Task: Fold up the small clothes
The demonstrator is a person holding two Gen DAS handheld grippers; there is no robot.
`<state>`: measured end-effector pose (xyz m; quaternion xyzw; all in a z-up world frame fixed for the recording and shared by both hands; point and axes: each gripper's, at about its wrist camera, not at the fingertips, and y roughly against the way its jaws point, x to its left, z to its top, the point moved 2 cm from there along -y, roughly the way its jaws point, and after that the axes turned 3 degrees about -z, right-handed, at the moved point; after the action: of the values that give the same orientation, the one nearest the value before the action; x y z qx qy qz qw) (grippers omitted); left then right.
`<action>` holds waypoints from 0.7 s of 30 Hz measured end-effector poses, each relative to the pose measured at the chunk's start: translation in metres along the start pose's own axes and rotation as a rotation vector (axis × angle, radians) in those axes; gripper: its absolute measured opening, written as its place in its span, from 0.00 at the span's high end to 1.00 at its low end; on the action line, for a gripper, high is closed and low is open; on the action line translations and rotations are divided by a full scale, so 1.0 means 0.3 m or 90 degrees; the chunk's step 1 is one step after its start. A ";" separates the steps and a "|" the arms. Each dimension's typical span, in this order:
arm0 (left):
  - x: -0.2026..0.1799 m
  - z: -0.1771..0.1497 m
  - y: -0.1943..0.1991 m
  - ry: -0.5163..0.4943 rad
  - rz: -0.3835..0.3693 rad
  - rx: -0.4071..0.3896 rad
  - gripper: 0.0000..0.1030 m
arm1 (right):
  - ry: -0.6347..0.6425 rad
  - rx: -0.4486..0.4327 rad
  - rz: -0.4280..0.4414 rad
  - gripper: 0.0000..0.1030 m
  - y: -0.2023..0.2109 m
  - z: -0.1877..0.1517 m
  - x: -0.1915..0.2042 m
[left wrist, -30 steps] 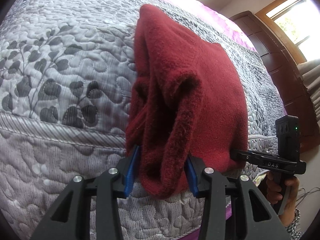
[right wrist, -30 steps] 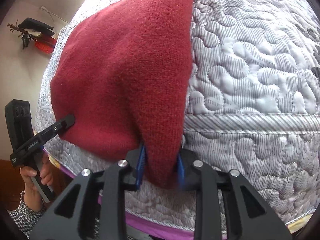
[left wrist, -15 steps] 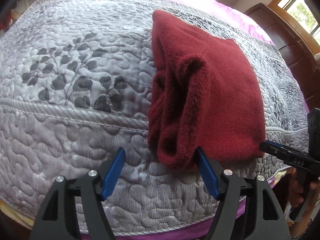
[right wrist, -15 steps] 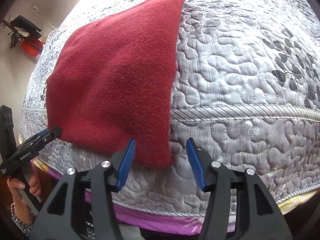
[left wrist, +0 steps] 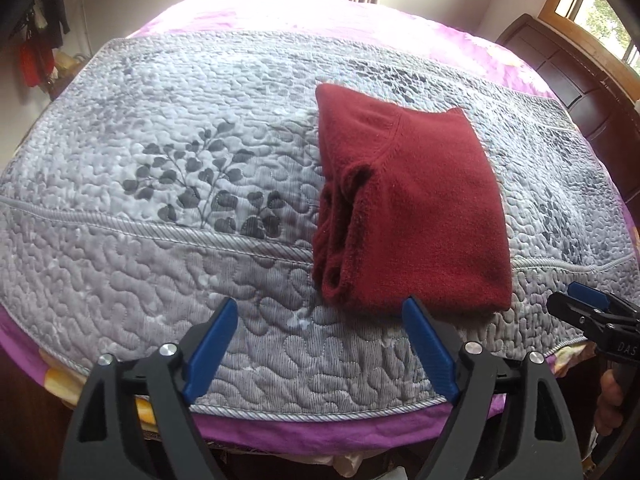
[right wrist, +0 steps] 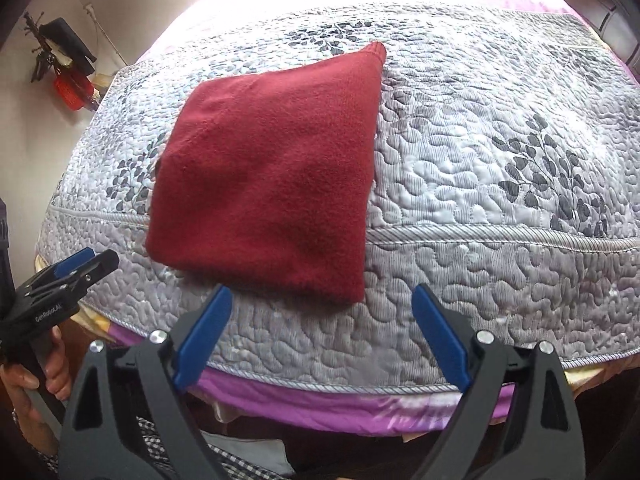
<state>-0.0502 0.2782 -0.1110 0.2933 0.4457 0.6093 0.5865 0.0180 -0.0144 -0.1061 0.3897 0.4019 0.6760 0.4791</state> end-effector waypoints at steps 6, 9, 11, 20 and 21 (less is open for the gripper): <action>-0.024 -0.012 0.120 -0.016 0.025 -0.041 0.14 | 0.009 -0.019 0.006 0.12 0.087 -0.019 0.045; -0.038 -0.021 0.164 -0.023 0.038 -0.053 0.13 | 0.014 -0.027 0.004 0.12 0.115 -0.037 0.067; -0.046 -0.026 0.190 -0.027 0.045 -0.062 0.12 | 0.017 -0.031 0.002 0.12 0.135 -0.045 0.078; -0.070 -0.048 0.264 -0.034 0.070 -0.083 0.10 | 0.021 -0.043 -0.007 0.12 0.192 -0.080 0.107; -0.070 -0.050 0.267 -0.033 0.071 -0.084 0.10 | 0.021 -0.043 -0.005 0.12 0.196 -0.083 0.110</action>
<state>-0.0969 0.2614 -0.0428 0.2941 0.3720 0.6615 0.5810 -0.0322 0.0003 -0.0566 0.3602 0.3884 0.6937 0.4881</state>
